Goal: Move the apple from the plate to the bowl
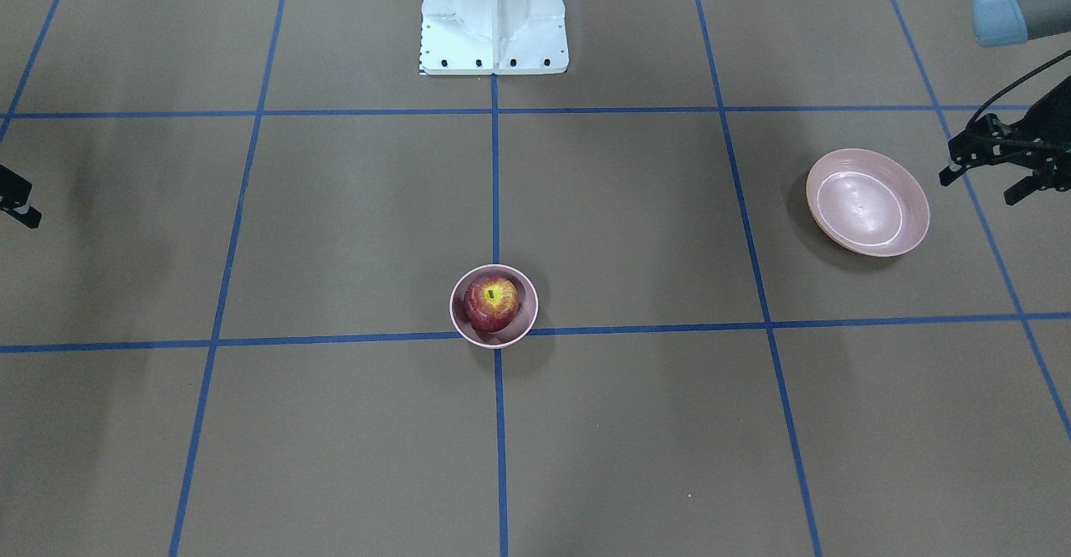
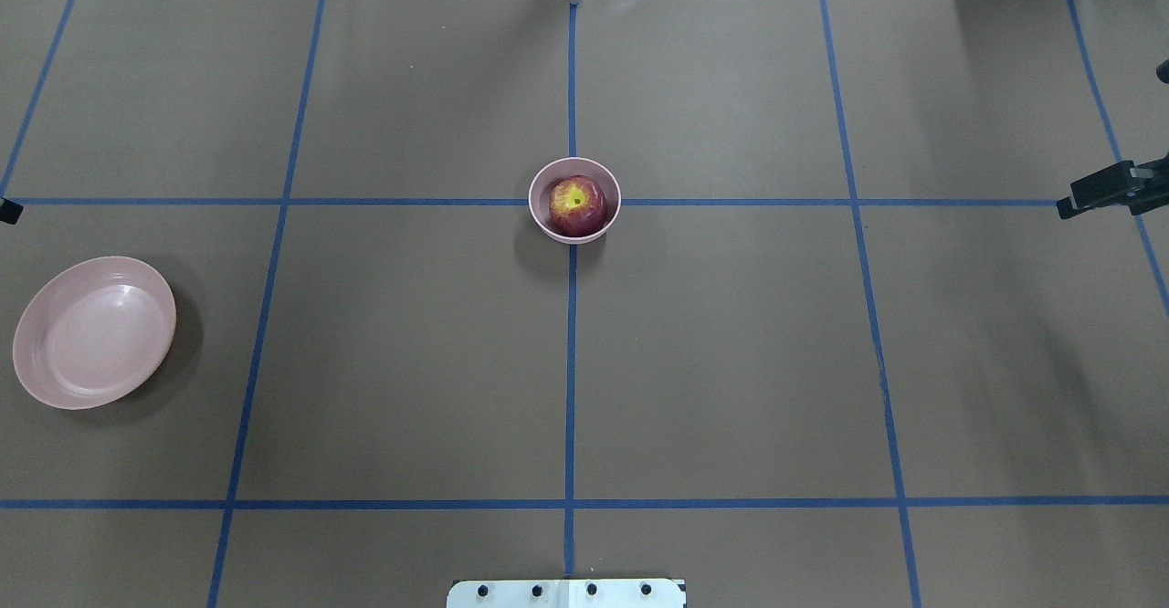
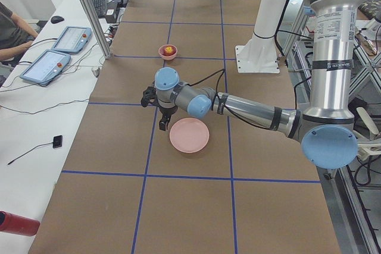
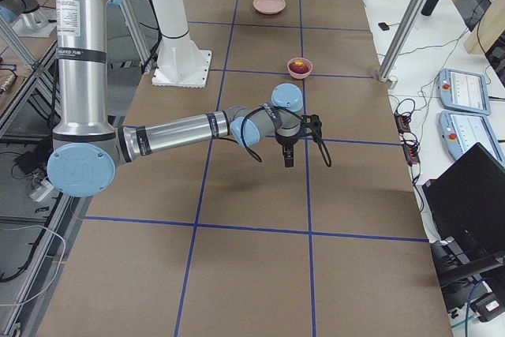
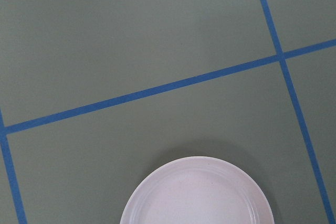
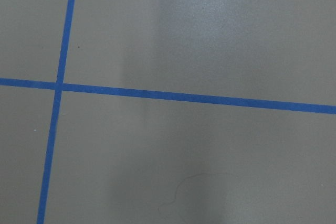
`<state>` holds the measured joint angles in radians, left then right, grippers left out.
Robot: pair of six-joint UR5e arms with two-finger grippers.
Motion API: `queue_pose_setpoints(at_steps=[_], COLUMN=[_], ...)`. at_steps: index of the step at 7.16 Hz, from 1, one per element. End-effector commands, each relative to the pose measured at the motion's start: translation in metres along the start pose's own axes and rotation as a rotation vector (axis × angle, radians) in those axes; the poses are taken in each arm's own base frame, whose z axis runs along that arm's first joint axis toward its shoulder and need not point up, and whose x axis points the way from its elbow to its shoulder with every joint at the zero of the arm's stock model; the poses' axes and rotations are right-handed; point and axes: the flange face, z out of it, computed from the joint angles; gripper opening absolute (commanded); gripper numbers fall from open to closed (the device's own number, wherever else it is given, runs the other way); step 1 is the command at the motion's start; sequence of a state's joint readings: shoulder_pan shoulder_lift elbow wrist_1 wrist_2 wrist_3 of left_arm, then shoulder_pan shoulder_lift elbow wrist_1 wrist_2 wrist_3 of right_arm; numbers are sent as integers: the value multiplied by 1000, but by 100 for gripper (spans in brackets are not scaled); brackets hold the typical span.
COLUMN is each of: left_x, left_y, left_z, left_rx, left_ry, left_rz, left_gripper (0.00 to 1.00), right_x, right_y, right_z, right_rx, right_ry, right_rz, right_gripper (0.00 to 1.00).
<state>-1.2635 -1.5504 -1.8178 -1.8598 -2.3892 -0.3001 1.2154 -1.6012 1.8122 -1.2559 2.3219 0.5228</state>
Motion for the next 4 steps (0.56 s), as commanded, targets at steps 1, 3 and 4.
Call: queue_pose_setpoints(at_steps=[1,3,4], left_x=[34,71,58], left_y=[-4,54,40], left_z=[-44,-92,-76], left_rx=[115,174,142], left_ry=[-28,-47,-63], left_rz=[-50,-92,-118], left_gripper=[98,98,98], right_x=[-1,-5,-11], right_y=[0,0,-1], right_z=[0,14,17], right_rx=[0,-14,-18], right_ry=[-3,22,22], right_rz=[-3,-15,-24], right_gripper=[100,100,100])
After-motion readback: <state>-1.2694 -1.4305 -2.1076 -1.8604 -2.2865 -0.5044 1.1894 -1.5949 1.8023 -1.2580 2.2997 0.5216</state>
